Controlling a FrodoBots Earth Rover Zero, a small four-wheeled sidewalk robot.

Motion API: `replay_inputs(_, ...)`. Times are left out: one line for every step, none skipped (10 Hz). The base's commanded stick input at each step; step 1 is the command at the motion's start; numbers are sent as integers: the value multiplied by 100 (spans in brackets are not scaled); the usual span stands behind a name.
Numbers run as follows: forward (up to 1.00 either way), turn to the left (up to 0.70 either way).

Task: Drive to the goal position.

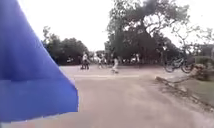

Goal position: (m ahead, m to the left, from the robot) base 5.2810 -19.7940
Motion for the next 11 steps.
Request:
replay_inputs(100,0)
replay_inputs(100,0)
replay_inputs(100,0)
replay_inputs(100,0)
replay_inputs(100,0)
replay_inputs(100,0)
replay_inputs(100,0)
replay_inputs(100,0)
replay_inputs(100,0)
replay_inputs(100,0)
replay_inputs(100,0)
